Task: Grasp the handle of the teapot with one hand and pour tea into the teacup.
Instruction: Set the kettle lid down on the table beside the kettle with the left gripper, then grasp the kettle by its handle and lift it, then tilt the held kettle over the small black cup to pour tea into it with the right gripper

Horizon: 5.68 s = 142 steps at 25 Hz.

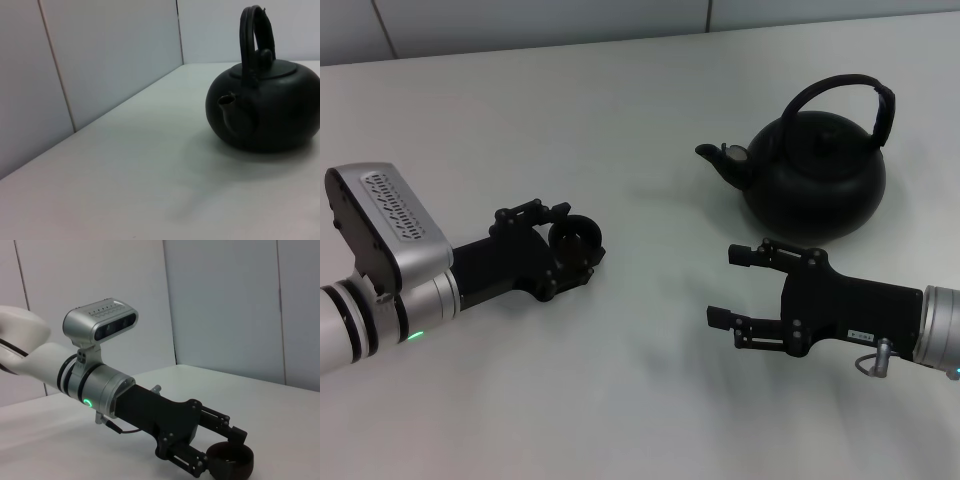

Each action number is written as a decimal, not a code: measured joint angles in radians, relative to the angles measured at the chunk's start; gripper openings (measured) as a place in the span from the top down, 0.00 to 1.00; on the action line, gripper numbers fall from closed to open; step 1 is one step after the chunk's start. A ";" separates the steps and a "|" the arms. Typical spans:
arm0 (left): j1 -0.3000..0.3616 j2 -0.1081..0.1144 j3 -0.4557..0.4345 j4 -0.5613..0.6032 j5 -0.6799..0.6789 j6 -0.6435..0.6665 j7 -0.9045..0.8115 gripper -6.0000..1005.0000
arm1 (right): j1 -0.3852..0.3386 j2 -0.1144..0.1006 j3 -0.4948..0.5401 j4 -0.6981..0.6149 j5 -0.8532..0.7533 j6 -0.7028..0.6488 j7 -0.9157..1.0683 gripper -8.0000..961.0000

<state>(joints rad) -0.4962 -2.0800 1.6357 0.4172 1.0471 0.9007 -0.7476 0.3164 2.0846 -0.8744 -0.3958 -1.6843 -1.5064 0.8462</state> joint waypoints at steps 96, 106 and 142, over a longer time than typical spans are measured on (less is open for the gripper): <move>0.232 0.032 -0.050 0.130 0.037 0.084 -0.010 0.21 | 0.057 -0.001 0.442 0.189 0.312 0.257 -0.193 0.53; 0.241 0.032 -0.050 0.137 0.038 0.089 -0.013 0.21 | 0.055 0.001 0.443 0.189 0.315 0.196 -0.241 0.87; 0.236 0.034 -0.052 0.179 0.087 0.089 -0.083 0.21 | 0.270 0.001 0.222 0.099 0.319 0.193 -0.512 0.89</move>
<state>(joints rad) -0.2606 -2.0464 1.5833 0.5958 1.1346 0.9901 -0.8310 0.5866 2.0859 -0.6524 -0.2969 -1.3654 -1.3136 0.3340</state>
